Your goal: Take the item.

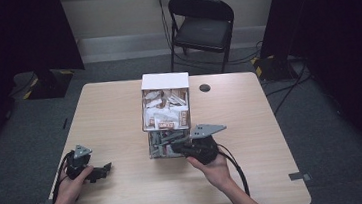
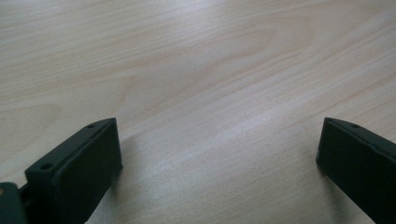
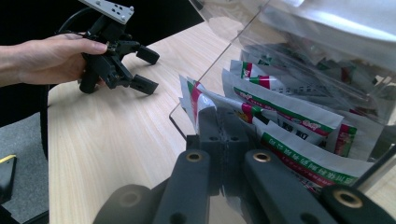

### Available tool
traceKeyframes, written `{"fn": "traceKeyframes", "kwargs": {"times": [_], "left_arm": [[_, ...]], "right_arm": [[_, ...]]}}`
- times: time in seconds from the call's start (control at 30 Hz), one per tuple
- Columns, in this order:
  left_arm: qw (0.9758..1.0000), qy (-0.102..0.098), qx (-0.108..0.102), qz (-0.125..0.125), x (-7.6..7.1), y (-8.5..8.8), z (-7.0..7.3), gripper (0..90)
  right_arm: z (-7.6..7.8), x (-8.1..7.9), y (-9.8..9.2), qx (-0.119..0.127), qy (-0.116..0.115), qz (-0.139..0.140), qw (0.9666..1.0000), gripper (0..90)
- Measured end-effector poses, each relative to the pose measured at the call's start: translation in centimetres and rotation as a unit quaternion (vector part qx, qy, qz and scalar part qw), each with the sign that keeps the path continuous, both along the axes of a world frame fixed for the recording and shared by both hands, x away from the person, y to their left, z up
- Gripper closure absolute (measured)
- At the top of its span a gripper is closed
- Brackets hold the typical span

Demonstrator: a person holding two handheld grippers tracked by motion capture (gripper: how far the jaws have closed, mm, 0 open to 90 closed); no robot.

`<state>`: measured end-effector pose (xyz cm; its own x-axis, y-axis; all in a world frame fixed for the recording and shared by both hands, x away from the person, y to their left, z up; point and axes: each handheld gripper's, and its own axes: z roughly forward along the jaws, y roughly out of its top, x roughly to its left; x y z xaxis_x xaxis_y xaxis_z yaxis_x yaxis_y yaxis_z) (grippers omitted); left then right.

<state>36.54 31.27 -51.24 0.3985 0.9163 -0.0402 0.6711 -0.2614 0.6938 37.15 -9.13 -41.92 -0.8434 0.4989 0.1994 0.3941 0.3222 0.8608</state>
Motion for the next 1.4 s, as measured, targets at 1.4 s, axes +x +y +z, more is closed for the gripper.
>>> {"fn": "traceKeyframes", "kwargs": {"times": [1.4], "left_arm": [[1.0,0.0,0.0,0.0,0.0,0.0,0.0,0.0]], "right_arm": [[2.0,-1.3,-2.0,0.022,-0.006,-0.004,0.9997,90.0]]}}
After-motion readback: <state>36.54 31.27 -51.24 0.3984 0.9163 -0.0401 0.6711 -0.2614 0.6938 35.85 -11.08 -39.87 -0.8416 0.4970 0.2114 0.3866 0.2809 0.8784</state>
